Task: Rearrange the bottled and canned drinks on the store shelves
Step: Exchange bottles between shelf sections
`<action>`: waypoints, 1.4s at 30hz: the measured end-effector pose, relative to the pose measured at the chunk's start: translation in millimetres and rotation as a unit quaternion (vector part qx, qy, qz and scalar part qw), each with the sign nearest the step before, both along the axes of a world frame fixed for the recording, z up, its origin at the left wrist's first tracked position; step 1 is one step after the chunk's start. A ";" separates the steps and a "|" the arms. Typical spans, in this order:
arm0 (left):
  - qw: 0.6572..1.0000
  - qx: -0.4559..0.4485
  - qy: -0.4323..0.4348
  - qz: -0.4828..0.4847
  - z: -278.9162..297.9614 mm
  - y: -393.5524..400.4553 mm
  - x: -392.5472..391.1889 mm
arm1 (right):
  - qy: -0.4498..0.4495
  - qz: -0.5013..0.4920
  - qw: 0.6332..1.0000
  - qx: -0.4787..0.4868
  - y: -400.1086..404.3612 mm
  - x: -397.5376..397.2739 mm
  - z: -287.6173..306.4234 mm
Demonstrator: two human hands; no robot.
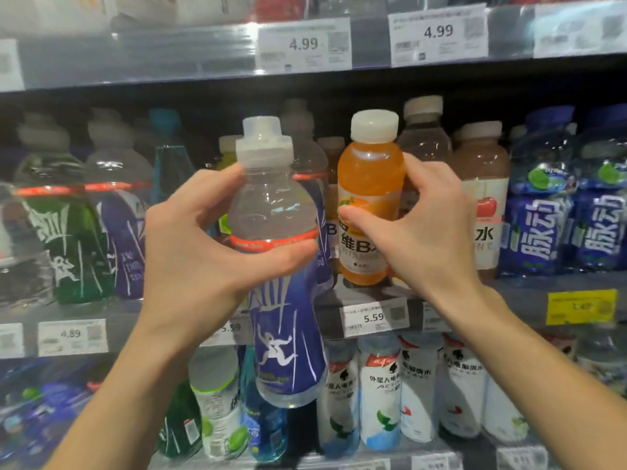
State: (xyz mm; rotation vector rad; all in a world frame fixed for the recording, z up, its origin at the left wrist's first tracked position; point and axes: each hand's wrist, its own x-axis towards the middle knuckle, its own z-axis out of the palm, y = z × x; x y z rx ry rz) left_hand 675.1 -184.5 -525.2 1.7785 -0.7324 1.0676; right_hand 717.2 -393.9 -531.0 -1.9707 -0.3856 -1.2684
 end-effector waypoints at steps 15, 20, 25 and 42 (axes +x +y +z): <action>0.999 -0.022 0.000 -0.027 -8.8 5.3 5.6 | 0.038 -0.175 0.978 -0.104 13.9 14.0 -1.9; 1.000 -0.010 -0.010 -0.021 -13.7 5.5 -1.8 | 0.071 -0.196 0.968 -0.139 12.6 13.1 -1.2; 1.000 0.003 -0.018 -0.019 -14.9 7.7 -7.2 | 0.015 -0.126 0.984 -0.123 8.3 7.9 -17.7; 0.983 -0.068 0.121 -0.118 -34.1 7.4 -29.6 | 0.188 0.484 0.851 0.085 52.2 -47.3 -61.3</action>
